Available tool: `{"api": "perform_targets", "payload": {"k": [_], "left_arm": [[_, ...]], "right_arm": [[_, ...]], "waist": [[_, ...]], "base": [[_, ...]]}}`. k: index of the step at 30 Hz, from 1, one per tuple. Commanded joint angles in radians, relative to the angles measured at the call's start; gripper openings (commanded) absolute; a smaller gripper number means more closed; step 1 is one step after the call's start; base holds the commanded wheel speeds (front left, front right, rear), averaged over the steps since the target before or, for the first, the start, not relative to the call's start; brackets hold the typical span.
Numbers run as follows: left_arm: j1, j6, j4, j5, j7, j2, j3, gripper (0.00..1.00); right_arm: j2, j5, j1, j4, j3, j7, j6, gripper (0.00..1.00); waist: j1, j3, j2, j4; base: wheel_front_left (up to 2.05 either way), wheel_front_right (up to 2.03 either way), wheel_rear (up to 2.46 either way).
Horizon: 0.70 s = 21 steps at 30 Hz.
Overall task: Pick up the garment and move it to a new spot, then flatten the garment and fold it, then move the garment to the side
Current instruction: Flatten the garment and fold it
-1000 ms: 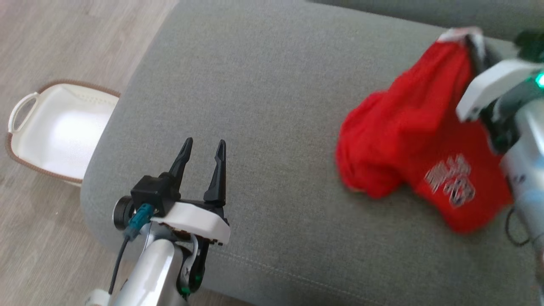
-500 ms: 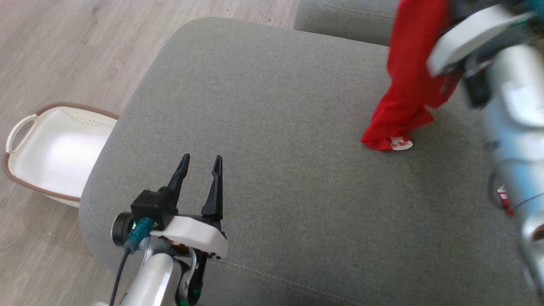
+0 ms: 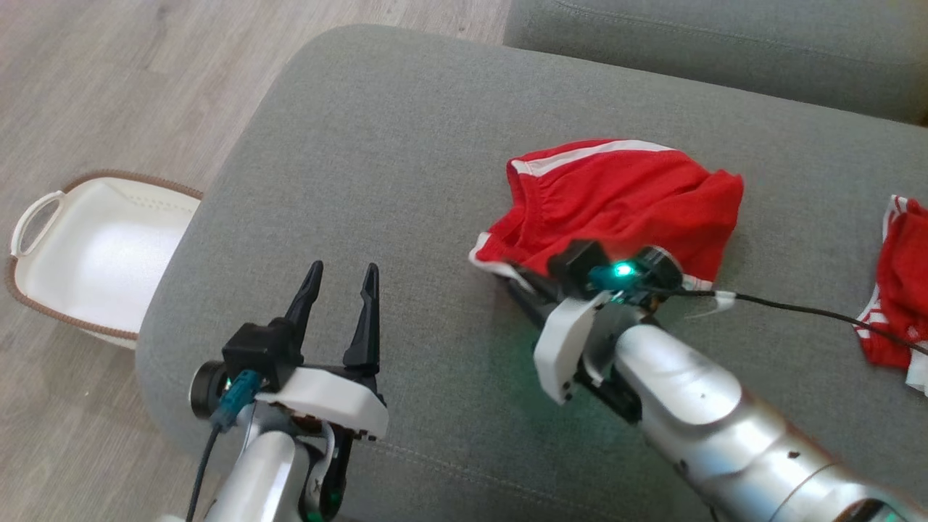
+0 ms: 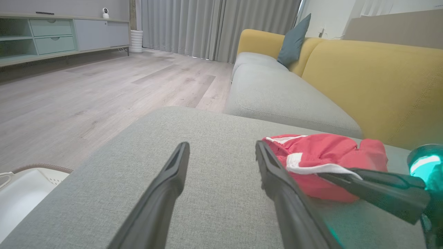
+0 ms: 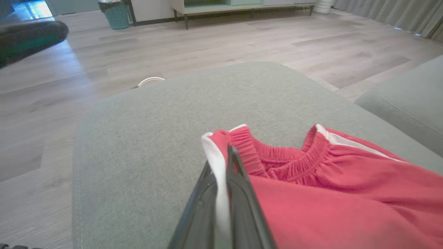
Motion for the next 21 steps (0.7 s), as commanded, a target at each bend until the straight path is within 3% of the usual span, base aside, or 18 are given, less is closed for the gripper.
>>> {"api": "perform_targets", "payload": {"k": [1,2,3,4,11,21], "left_arm": [[-0.046,0.003,-0.03,0.008,-0.012,0.004,0.028,1.0],[-0.047,0.003,-0.029,0.007,-0.012,0.004,0.025,1.0],[-0.049,0.003,-0.028,0.006,-0.012,0.004,0.023,1.0],[-0.05,0.004,-0.027,0.005,-0.012,0.004,0.021,1.0],[-0.048,0.007,-0.015,0.0,-0.012,0.004,0.019,1.0],[-0.028,0.008,-0.026,0.01,-0.012,0.004,0.039,1.0]], "right_arm": [[0.028,0.027,-0.021,-0.033,0.04,0.005,-0.001,0.0],[0.031,0.034,-0.019,-0.03,0.06,0.006,-0.001,0.05],[0.033,0.041,-0.019,-0.025,0.076,0.005,-0.001,0.78],[0.034,0.048,-0.019,-0.015,0.086,0.006,-0.001,1.0],[0.04,0.078,-0.039,0.052,0.128,0.006,-0.001,1.0],[-0.013,0.135,-0.077,0.068,0.059,-0.045,-0.001,1.0]], "waist": [[0.0,0.003,0.0,0.002],[0.0,0.004,0.0,0.003],[0.0,0.004,0.0,0.005],[0.0,0.003,0.0,0.006],[0.0,-0.013,0.0,0.001],[0.0,-0.046,0.0,-0.061]], "base": [[0.0,0.0,0.0],[0.0,0.0,0.0],[0.0,0.0,0.0],[0.0,0.0,0.0],[0.0,0.0,0.0],[0.0,0.0,0.0]]}}
